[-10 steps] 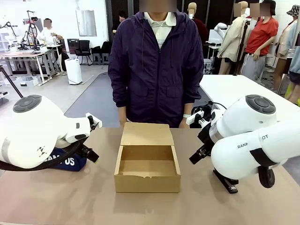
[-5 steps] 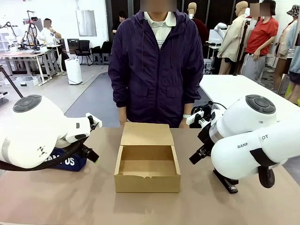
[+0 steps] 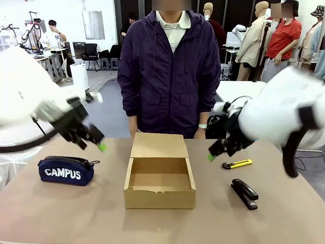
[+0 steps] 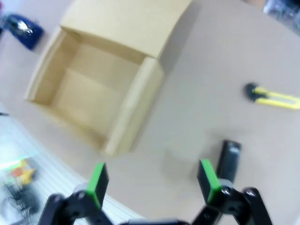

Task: Pack the items into the box.
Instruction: Pick up the item specified by the human and place it in the Mailer Box.

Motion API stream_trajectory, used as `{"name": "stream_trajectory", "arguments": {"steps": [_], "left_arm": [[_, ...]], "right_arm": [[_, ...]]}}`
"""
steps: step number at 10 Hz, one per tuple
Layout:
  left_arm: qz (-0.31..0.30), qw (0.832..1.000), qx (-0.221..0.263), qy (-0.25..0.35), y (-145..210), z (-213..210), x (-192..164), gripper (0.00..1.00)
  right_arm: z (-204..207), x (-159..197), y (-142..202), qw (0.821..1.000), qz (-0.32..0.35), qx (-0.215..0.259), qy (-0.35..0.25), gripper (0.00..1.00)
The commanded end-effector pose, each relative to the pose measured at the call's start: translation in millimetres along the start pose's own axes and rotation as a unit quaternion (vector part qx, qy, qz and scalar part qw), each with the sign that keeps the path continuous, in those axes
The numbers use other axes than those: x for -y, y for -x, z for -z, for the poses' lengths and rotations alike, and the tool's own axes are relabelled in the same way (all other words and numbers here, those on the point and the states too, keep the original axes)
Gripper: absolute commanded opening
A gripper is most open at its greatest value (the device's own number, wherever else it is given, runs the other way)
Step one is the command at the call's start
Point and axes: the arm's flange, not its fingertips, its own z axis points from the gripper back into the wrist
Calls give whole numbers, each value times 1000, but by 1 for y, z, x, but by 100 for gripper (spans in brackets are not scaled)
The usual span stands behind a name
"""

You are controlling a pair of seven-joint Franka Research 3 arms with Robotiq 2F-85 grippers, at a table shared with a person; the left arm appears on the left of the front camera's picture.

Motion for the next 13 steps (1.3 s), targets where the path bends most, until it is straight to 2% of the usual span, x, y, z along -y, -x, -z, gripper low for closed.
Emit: {"name": "stream_trajectory", "arguments": {"steps": [1, 2, 3, 4, 5, 6, 7, 8, 9, 10, 13], "left_arm": [[-82, 992, 5, 97, -9, -56, -31, 100], [-101, 985, 29, 140, -1, -91, -50, 100], [-133, 973, 75, 171, 15, -121, -75, 100], [-189, 950, 136, 209, 44, -145, -115, 100], [-248, 916, 197, 246, 80, -154, -151, 100], [-299, 880, 257, 263, 120, -153, -177, 100], [-323, 851, 310, 275, 154, -151, -195, 100], [-346, 832, 332, 278, 179, -143, -211, 100], [-386, 830, 325, 236, 185, -133, -221, 100], [-357, 846, 288, 271, 174, -163, -217, 100], [-357, 846, 288, 271, 174, -163, -217, 100]], "right_arm": [[-76, 32, -5, 989, 83, 5, -123, 100], [-106, 48, 7, 979, 109, 30, -170, 100], [-130, 75, 27, 969, 145, 71, -186, 100], [-151, 113, 62, 950, 202, 137, -197, 100], [-161, 143, 100, 921, 261, 196, -210, 100], [-161, 171, 132, 897, 313, 230, -212, 100], [-153, 190, 157, 878, 353, 240, -215, 100], [-143, 204, 176, 864, 383, 251, -210, 100], [-136, 205, 186, 869, 389, 259, -164, 100], [-173, 213, 171, 873, 379, 224, -208, 100], [-173, 213, 171, 873, 379, 224, -208, 100]]}}
